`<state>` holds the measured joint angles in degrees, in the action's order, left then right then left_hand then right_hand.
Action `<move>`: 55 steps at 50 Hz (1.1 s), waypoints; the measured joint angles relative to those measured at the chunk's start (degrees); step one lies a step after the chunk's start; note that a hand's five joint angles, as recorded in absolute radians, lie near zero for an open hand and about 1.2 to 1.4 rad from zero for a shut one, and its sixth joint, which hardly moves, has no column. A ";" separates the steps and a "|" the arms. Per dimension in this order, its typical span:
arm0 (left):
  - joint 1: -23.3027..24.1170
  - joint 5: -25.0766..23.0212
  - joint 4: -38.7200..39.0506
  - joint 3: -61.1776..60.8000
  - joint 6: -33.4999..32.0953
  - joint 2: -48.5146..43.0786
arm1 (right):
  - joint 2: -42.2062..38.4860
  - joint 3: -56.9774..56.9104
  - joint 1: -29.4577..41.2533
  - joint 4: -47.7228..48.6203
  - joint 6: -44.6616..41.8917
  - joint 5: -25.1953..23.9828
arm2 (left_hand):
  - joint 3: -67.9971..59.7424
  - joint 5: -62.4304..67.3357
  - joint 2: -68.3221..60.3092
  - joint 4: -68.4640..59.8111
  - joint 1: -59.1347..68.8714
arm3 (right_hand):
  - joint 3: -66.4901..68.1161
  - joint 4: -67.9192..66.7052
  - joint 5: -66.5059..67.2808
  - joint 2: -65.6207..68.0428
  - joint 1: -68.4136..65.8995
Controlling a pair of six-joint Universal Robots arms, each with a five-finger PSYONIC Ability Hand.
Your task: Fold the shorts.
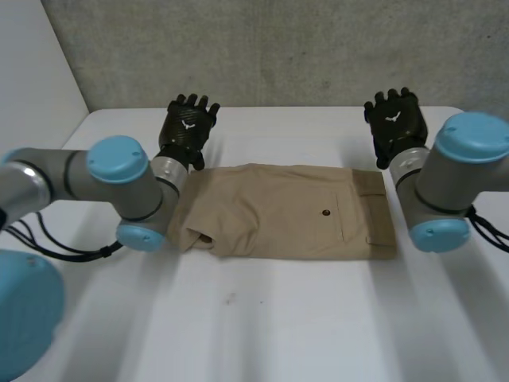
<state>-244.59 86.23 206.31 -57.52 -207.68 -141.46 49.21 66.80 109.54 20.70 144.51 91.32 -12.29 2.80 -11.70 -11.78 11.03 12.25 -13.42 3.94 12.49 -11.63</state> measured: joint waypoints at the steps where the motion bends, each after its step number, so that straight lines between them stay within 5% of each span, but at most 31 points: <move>1: 0.03 0.01 0.01 -1.36 0.05 1.20 | 1.60 1.24 -0.07 -0.58 0.94 -0.11 | 0.00 0.00 0.00 0.00 0.00 | 0.00 0.00 0.00 0.00 0.00; 13: -1.62 0.32 -7.98 -25.25 2.45 22.52 | 15.38 17.47 -0.53 -15.34 6.75 -3.91 | -0.16 0.21 -0.54 -0.16 0.36 | 0.00 0.00 0.00 0.00 0.00; 18: -3.02 0.52 -15.60 -32.20 10.56 28.26 | 17.20 24.65 -1.48 -17.55 9.90 -5.74 | -5.50 5.37 -6.16 -6.27 7.26 | 1.50 -0.81 0.90 1.36 -0.68; 32: -3.97 2.01 -19.81 -34.65 29.22 25.19 | 15.12 32.10 -2.80 -8.54 13.58 -7.57 | -16.77 16.53 -17.37 -17.61 18.08 | 12.39 -11.45 9.95 11.71 -9.42; 41: -3.71 4.03 -18.81 -31.31 29.33 19.13 | 12.09 31.78 -2.85 -5.14 12.86 -7.00 | -17.14 16.92 -17.85 -17.80 18.20 | 18.34 -17.13 15.26 18.28 -14.81; 46: -3.32 7.06 -15.77 -29.56 28.52 16.99 | 11.47 31.49 -2.92 -4.21 12.73 -6.85 | -33.47 32.56 -34.10 -34.08 36.14 | 20.17 -18.75 16.99 19.95 -16.26; 47: -3.28 7.53 -15.04 -29.37 28.31 16.84 | 11.45 31.45 -2.94 -4.13 12.72 -6.83 | -44.54 43.60 -45.26 -45.20 47.11 | 20.48 -19.11 17.32 20.31 -16.55; 55: -3.11 9.55 -8.35 -29.26 19.30 16.73 | 11.48 31.22 -3.03 -3.90 12.65 -6.77 | -52.09 50.80 -53.34 -53.11 52.08 | 21.58 -20.33 18.36 21.39 -17.56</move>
<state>-247.69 95.78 197.96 -86.78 -188.38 -124.73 60.69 98.02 106.51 16.81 157.16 84.55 -64.37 53.60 -65.04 -64.89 63.11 33.83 -33.76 22.29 33.88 -29.18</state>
